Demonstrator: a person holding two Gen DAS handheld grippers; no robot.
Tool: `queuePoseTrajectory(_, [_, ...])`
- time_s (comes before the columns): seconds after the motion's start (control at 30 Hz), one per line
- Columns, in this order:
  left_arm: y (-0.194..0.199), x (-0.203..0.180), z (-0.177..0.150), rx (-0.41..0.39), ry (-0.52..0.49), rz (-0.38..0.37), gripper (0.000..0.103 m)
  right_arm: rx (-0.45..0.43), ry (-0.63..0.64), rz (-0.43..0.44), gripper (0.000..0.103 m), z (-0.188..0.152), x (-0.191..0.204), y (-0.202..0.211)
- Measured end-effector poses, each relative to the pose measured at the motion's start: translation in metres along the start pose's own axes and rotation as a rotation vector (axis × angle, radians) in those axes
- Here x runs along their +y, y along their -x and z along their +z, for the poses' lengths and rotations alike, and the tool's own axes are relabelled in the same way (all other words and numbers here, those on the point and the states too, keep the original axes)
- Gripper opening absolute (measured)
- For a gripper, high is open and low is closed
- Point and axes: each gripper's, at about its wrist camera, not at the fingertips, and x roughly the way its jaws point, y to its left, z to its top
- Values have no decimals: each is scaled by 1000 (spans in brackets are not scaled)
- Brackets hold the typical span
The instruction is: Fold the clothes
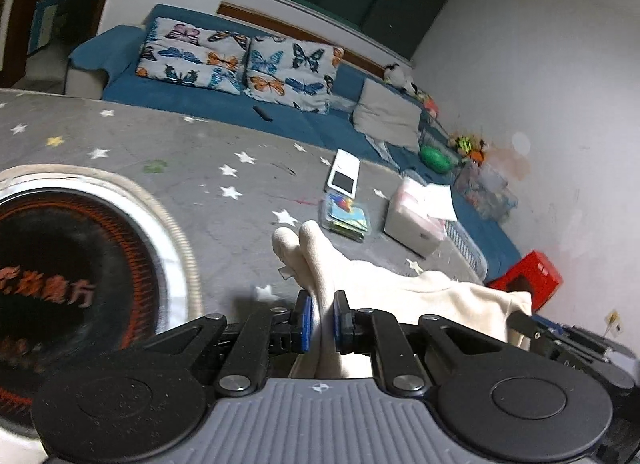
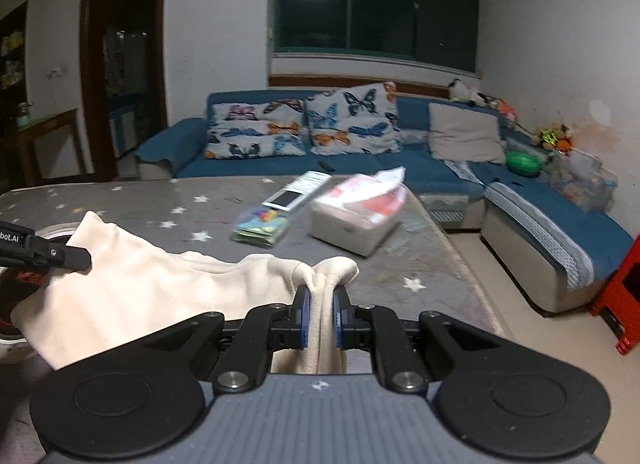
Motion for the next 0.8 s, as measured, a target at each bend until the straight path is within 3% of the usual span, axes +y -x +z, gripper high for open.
queuePoseTrajectory(0.4, [-45,6,-13,93,-54,69,16,113,-58,-62,12,-30,-28,-47])
queuePoseTrajectory(0.57, [-42,8,-11,76,-100,124,20,137,-66,-83,16,-33,-33,-52])
queuePoseTrajectory(0.8, [-34,0,5,26,-114,106,18,117,-70,-49,17,-24,-26,-54])
